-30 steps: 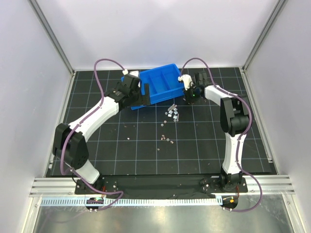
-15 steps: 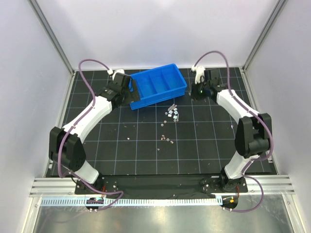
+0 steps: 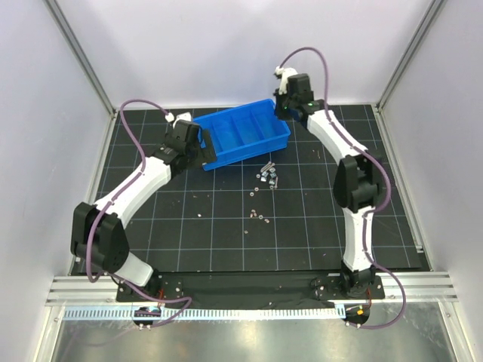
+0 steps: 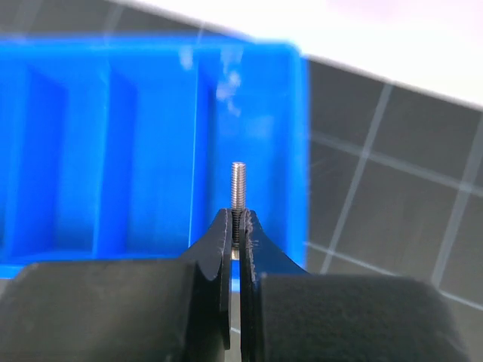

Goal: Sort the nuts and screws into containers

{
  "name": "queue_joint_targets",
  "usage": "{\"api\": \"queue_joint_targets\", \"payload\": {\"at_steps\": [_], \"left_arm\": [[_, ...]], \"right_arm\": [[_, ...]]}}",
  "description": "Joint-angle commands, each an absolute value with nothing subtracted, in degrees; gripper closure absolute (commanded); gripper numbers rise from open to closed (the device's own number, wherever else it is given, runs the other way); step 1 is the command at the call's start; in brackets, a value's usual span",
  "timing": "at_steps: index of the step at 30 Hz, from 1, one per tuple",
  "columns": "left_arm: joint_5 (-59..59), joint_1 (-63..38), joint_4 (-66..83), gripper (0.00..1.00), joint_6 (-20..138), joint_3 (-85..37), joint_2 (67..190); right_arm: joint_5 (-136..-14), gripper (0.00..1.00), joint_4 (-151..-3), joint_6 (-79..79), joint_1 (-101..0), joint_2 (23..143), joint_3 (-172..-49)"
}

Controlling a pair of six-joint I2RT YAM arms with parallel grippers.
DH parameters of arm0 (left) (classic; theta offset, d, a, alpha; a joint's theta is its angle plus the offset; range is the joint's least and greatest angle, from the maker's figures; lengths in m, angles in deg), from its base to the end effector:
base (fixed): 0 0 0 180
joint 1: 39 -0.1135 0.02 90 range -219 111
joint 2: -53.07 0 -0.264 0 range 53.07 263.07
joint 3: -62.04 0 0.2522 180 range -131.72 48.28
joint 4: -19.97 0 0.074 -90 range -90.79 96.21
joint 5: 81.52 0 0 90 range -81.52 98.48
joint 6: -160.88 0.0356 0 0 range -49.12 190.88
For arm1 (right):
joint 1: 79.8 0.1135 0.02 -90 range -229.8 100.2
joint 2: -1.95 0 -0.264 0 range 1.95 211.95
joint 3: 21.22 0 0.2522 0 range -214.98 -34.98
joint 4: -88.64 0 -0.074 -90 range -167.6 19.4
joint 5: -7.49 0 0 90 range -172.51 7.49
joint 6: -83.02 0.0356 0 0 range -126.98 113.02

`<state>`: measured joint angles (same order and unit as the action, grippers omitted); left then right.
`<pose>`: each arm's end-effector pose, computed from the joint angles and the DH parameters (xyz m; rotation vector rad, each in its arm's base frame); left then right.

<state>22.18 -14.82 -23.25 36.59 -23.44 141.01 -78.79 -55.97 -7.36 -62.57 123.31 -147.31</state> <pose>0.3121 -0.1309 0.2888 -0.3212 2.3280 -0.2208 0.4797 0.1512 0.3039 -0.3622 2.0829 0.2443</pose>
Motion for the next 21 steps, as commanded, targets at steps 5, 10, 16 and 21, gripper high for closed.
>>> {"api": "queue_joint_targets", "payload": {"at_steps": [5,10,16,21], "left_arm": [[15.5,-14.8,-17.3,0.02,38.3,-21.4,135.8],[15.1,-11.1,-15.6,0.03,39.3,-19.7,134.6],[18.4,-2.5,-15.9,0.05,38.8,-17.6,135.0],[20.1,2.3,-15.8,0.06,38.1,-17.5,136.7]], "right_arm": [[-84.8,0.83,-50.1,-9.2,-60.6,130.5,-155.5],[-81.0,0.26,-48.9,-8.9,-60.6,128.3,-156.1],[-82.2,0.05,-47.4,-5.8,-60.6,118.4,-154.3],[-92.2,0.03,-49.6,-0.8,-60.7,106.6,-141.9]]}}
